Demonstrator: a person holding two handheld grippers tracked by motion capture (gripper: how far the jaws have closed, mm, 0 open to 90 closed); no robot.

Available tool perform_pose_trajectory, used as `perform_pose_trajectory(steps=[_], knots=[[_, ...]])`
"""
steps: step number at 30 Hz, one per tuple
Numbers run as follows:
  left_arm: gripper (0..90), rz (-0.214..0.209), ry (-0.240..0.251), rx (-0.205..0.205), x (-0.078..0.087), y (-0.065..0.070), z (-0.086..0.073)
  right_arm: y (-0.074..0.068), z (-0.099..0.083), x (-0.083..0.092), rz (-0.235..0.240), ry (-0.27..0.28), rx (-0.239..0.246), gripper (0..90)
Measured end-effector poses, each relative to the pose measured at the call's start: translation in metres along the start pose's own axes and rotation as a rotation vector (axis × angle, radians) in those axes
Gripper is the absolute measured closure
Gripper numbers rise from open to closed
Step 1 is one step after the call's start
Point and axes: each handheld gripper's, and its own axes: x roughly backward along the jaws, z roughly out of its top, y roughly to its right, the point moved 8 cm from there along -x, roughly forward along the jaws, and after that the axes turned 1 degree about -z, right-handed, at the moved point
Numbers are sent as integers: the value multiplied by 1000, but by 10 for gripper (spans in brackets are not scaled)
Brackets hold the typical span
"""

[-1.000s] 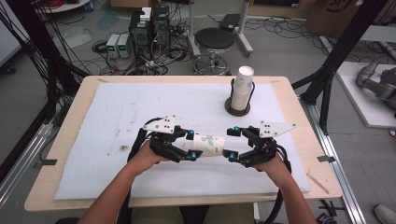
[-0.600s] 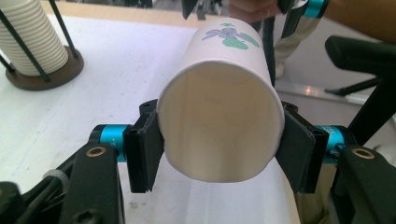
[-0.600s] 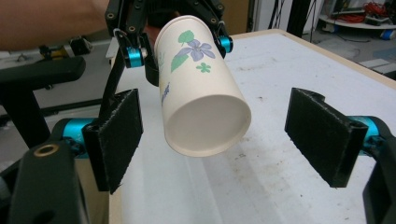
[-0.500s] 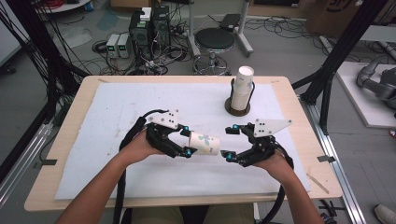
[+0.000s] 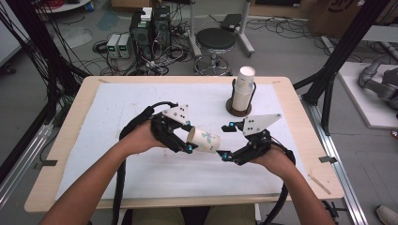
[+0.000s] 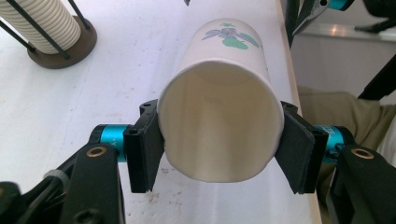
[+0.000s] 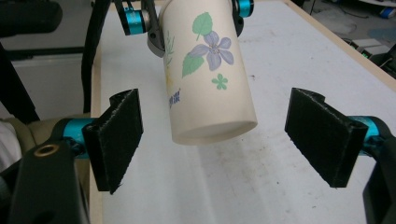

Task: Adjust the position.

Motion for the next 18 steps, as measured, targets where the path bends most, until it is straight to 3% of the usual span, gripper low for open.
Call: perform_pose_trajectory(steps=[8,18], knots=[[387,2,-77,-21,-5,-1,4,0,6,-9,-7,-79,49,195],[387,4,-133,-26,-11,-1,5,-7,7,-31,-1,-185,119,195]])
